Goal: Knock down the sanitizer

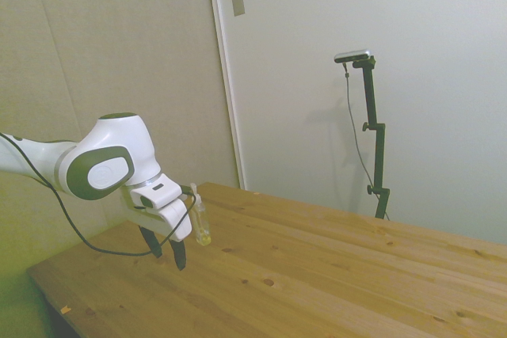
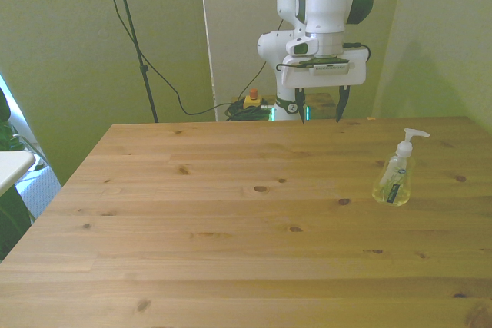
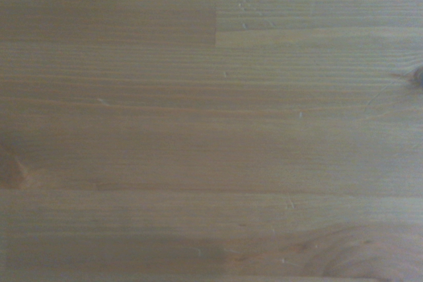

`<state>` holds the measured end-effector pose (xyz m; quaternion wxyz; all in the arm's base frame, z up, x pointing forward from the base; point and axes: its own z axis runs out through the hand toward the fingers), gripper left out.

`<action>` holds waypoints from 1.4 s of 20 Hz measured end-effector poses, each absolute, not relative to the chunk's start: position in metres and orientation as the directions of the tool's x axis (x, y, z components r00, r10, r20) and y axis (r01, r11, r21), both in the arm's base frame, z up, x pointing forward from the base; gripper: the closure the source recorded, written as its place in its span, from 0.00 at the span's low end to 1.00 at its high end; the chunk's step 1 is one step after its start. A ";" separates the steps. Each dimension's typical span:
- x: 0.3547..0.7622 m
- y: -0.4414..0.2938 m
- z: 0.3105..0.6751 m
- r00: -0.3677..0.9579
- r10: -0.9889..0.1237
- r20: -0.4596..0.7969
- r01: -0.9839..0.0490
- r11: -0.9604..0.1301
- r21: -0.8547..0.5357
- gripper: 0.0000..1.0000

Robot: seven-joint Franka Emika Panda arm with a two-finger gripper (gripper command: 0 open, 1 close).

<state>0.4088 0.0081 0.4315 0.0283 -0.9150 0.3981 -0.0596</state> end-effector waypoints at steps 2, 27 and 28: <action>0.409 0.009 0.429 0.676 -0.732 0.083 -0.726 -0.681 -0.093 0.00; 0.539 0.128 0.416 0.592 -0.793 0.146 -0.791 -0.606 -0.083 1.00; 0.542 0.128 0.415 0.592 -0.793 0.146 -0.791 -0.606 -0.082 1.00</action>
